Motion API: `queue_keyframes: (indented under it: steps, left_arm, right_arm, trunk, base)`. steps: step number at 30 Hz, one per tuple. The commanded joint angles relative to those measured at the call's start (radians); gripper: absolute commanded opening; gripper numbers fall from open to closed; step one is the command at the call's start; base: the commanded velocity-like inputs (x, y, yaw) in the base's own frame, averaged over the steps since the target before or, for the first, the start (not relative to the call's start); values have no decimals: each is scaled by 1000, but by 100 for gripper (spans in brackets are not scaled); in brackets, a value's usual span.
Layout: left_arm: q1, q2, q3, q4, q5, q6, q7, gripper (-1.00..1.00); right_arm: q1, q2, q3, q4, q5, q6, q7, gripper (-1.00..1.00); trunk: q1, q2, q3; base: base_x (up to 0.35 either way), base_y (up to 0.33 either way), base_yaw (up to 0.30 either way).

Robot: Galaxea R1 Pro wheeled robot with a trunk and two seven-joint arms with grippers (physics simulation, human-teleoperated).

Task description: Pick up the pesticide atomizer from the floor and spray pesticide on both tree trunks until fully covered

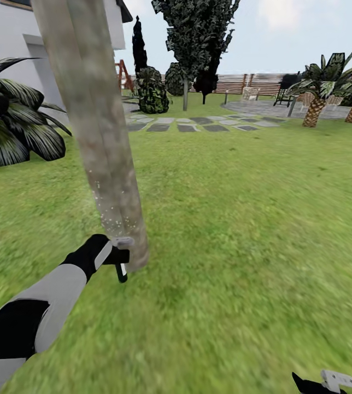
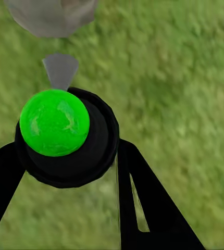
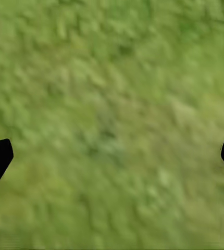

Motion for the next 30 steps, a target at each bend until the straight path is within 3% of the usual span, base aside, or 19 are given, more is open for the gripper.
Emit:
queue_keyframes:
  steps: [1, 10, 26, 30]
  left_arm:
    - [0, 0, 0, 0, 0, 0, 0, -100]
    - [0, 0, 0, 0, 0, 0, 7, -100]
    - [0, 0, 1, 0, -2, 0, 8, -100]
    - [0, 0, 3, 1, 7, -1, 68, -100]
  right_arm:
    - [0, 0, 0, 0, 0, 0, 0, 100]
    - [0, 0, 0, 0, 0, 0, 0, 100]
    - [0, 0, 1, 0, 0, 1, 0, 100]
    - [0, 0, 1, 0, 1, 1, 0, 100]
  trunk:
    - [0, 0, 0]
    - [0, 0, 0]
    - [0, 0, 0]
    - [0, 0, 0]
  base:
    - [152, -244, 2]
    - [45, -267, 18]
    - [0, -275, 265]
    - [0, -275, 101]
